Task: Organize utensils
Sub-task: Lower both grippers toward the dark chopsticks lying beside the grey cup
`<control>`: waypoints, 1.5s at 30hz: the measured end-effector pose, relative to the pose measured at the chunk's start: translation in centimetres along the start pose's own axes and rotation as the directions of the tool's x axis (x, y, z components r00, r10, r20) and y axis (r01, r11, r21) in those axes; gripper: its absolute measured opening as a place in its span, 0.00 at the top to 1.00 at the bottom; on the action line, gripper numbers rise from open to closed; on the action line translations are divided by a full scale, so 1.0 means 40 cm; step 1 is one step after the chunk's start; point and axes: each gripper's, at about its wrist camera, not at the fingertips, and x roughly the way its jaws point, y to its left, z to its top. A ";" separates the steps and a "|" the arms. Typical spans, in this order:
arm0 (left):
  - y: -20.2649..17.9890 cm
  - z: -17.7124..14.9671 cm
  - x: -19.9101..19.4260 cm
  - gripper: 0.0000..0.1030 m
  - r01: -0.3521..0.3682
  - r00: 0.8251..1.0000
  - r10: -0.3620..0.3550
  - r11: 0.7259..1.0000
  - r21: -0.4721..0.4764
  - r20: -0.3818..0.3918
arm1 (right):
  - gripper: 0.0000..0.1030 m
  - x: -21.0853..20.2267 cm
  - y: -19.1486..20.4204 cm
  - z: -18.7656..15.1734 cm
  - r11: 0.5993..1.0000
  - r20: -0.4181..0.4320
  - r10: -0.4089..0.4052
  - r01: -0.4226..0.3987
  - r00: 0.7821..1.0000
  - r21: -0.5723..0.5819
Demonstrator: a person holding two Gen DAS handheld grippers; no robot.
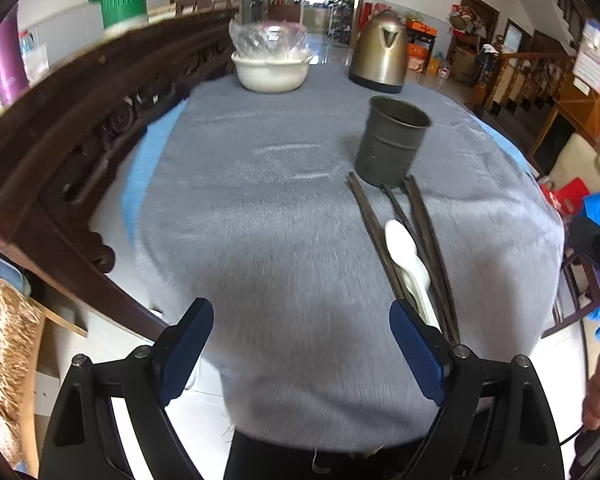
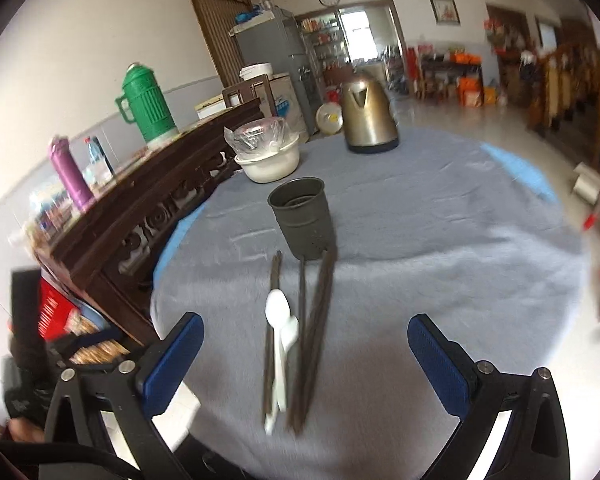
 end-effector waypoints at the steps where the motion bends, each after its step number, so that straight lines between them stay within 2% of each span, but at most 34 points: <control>1: 0.003 0.013 0.017 0.14 0.019 1.000 -0.019 1.000 -0.014 -0.009 | 0.01 0.029 -0.017 0.011 1.000 -0.015 0.018 -0.018 1.000 0.025; 2: 0.006 0.030 0.036 0.17 0.034 0.999 -0.034 0.999 -0.023 -0.011 | 0.03 0.069 -0.033 0.029 0.999 -0.026 0.031 -0.030 0.999 0.045; 3: 0.008 0.046 0.055 0.19 0.043 0.999 -0.043 0.999 -0.030 -0.015 | 0.11 0.103 -0.049 0.040 0.997 -0.044 0.044 -0.041 0.998 0.069; 5: 0.009 0.073 0.087 0.29 0.058 0.998 -0.059 0.997 -0.041 -0.027 | 0.20 0.171 -0.077 0.051 0.991 -0.087 0.072 -0.061 0.994 0.119; 7: 0.009 0.096 0.119 0.40 0.071 0.996 -0.073 0.996 -0.048 -0.050 | 0.37 0.231 -0.095 0.059 0.981 -0.114 0.111 -0.090 0.987 0.171; 8: 0.009 0.106 0.140 0.44 0.072 0.995 -0.075 0.996 -0.052 -0.067 | 0.39 0.262 -0.106 0.054 0.978 -0.143 0.117 -0.089 0.983 0.188; 10: 0.007 0.119 0.174 0.44 0.085 0.992 -0.090 0.995 -0.060 -0.092 | 0.39 0.322 -0.123 0.046 0.968 -0.196 0.160 -0.115 0.967 0.225; 12: 0.002 0.132 0.201 0.47 0.096 0.989 -0.102 0.994 -0.060 -0.105 | 0.39 0.361 -0.138 0.043 0.960 -0.221 0.171 -0.112 0.960 0.256; 15: -0.010 0.150 0.243 0.59 0.115 0.982 -0.123 0.991 -0.063 -0.141 | 0.40 0.423 -0.165 0.038 0.945 -0.271 0.189 -0.100 0.944 0.312; 18: -0.027 0.163 0.272 0.63 0.134 0.977 -0.143 0.989 -0.064 -0.162 | 0.61 0.472 -0.178 0.027 0.936 -0.324 0.192 -0.073 0.926 0.346; 23: -0.048 0.177 0.307 0.70 0.158 0.968 -0.164 0.986 -0.047 -0.190 | 0.66 0.514 -0.195 0.014 0.927 -0.363 0.183 -0.037 0.914 0.374; 25: -0.052 0.181 0.318 0.73 0.159 0.965 -0.165 0.986 -0.045 -0.202 | 0.78 0.516 -0.182 0.020 0.945 -0.385 0.138 -0.005 0.913 0.326; 26: -0.052 0.182 0.325 0.73 0.160 0.964 -0.166 0.986 -0.047 -0.209 | 0.79 0.517 -0.176 0.021 0.955 -0.398 0.105 0.020 0.912 0.297; 28: -0.053 0.183 0.337 0.73 0.163 0.960 -0.170 0.985 -0.050 -0.222 | 0.79 0.516 -0.172 0.021 0.957 -0.399 0.092 0.029 0.912 0.289; 34: -0.066 0.191 0.344 0.73 0.168 0.962 -0.171 0.985 -0.029 -0.212 | 0.79 0.483 -0.171 0.022 0.967 -0.399 -0.018 0.117 0.917 0.226; 38: -0.076 0.206 0.354 0.73 0.178 0.960 -0.179 0.984 -0.024 -0.217 | 0.79 0.481 -0.169 0.022 0.968 -0.422 -0.048 0.147 0.905 0.204; 42: -0.092 0.208 0.350 0.73 0.180 0.960 -0.181 0.983 -0.027 -0.215 | 0.80 0.493 -0.157 0.024 0.971 -0.404 -0.083 0.166 0.911 0.175; 45: -0.081 0.222 0.345 0.73 0.211 0.954 -0.219 0.976 -0.062 -0.206 | 0.80 0.492 -0.163 0.025 0.971 -0.398 -0.075 0.158 0.914 0.180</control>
